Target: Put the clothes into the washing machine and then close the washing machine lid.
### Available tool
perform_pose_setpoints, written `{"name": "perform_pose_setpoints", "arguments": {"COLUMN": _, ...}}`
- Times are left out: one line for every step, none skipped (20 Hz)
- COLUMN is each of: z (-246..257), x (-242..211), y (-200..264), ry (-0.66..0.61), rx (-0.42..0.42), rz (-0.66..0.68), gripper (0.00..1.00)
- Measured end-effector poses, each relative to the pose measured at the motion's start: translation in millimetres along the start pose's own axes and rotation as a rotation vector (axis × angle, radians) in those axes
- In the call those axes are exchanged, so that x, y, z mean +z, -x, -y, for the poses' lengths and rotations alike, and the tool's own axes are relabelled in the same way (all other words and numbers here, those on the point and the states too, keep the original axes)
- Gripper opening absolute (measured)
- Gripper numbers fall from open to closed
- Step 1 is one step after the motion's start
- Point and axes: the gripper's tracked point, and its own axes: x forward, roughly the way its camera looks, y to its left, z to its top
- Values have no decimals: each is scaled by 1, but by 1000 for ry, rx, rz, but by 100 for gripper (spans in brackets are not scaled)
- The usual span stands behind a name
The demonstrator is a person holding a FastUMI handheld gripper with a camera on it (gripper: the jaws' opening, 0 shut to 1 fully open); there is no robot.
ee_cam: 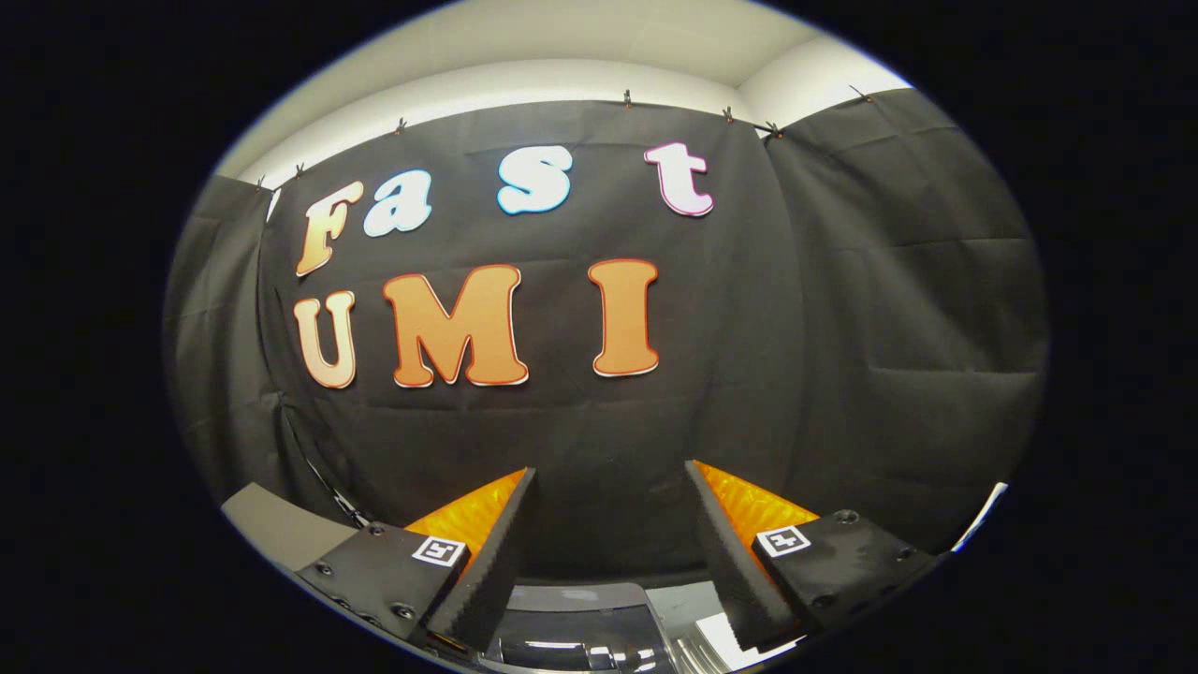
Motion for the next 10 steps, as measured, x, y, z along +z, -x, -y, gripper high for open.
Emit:
{"name": "perform_pose_setpoints", "arguments": {"z": 1, "x": 5, "y": 2, "ry": -5, "rx": 0, "rz": 3, "gripper": 98}}
{"name": "perform_pose_setpoints", "arguments": {"z": -1, "x": 9, "y": 4, "ry": -12, "rx": 6, "rz": 8, "gripper": 98}}
{"name": "perform_pose_setpoints", "arguments": {"z": -3, "x": 13, "y": 5, "ry": -13, "rx": 12, "rz": 12, "gripper": 98}}
{"name": "perform_pose_setpoints", "arguments": {"z": -3, "x": 13, "y": 3, "ry": -7, "rx": 12, "rz": 12, "gripper": 98}}
{"name": "perform_pose_setpoints", "arguments": {"z": -4, "x": 14, "y": 4, "ry": -3, "rx": 12, "rz": 14, "gripper": 98}}
{"name": "perform_pose_setpoints", "arguments": {"z": -5, "x": 15, "y": 3, "ry": -1, "rx": 11, "rz": 17, "gripper": 98}}
{"name": "perform_pose_setpoints", "arguments": {"z": -6, "x": 14, "y": 2, "ry": 2, "rx": 10, "rz": 18, "gripper": 98}}
{"name": "perform_pose_setpoints", "arguments": {"z": -7, "x": 14, "y": 3, "ry": 3, "rx": 7, "rz": 18, "gripper": 98}}
{"name": "perform_pose_setpoints", "arguments": {"z": -8, "x": 14, "y": 3, "ry": 3, "rx": 5, "rz": 16, "gripper": 98}}
{"name": "perform_pose_setpoints", "arguments": {"z": -10, "x": 14, "y": 3, "ry": 2, "rx": 2, "rz": 13, "gripper": 98}}
